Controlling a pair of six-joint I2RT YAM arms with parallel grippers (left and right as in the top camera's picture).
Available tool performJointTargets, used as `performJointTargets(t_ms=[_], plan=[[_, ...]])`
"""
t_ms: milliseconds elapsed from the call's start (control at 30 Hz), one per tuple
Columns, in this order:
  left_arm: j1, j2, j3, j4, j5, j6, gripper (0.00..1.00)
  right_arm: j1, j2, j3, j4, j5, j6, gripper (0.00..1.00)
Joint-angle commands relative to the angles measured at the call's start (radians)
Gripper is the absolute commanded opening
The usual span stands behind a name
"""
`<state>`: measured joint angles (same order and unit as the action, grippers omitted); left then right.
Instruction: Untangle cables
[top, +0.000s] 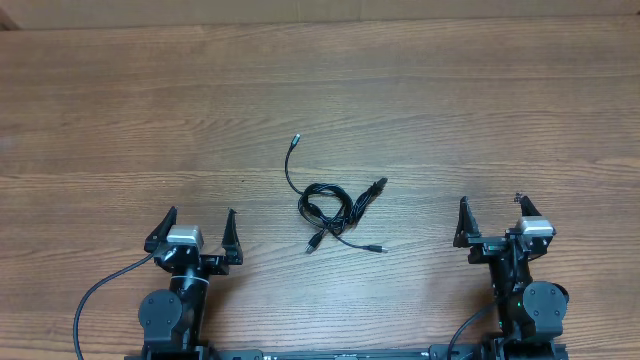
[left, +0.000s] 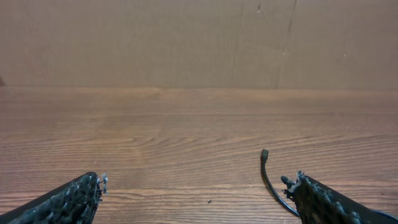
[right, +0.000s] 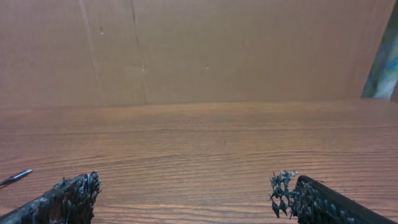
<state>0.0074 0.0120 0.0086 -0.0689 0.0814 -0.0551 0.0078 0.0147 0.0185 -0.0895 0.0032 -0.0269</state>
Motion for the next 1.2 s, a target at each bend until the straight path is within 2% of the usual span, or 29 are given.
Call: performJointTargets(t_ms=[0,300,467,667,867,1167], plan=[[0.005,-0.008,-0.003,-0.003,0.024,-0.021,0.99,-0.003,-0.012,-0.011,0.005,-0.005,-0.004,1.00],[0.005,-0.008,-0.001,-0.006,0.027,-0.020,0.99,-0.003,-0.012,-0.011,0.005,-0.005,-0.004,1.00],[0.005,-0.007,0.015,-0.034,0.075,-0.021,0.99,-0.003,-0.012,-0.011,0.005,-0.005,-0.004,1.00],[0.005,-0.007,0.103,-0.189,0.076,-0.019,0.99,-0.003,-0.012,-0.011,0.005,-0.005,-0.004,1.00],[0.005,-0.005,0.242,-0.354,0.058,0.033,1.00,-0.003,-0.012,-0.011,0.005,-0.005,-0.004,1.00],[0.005,0.030,0.336,-0.441,0.046,0.033,1.00,-0.003,-0.012,-0.011,0.005,-0.005,-0.004,1.00]])
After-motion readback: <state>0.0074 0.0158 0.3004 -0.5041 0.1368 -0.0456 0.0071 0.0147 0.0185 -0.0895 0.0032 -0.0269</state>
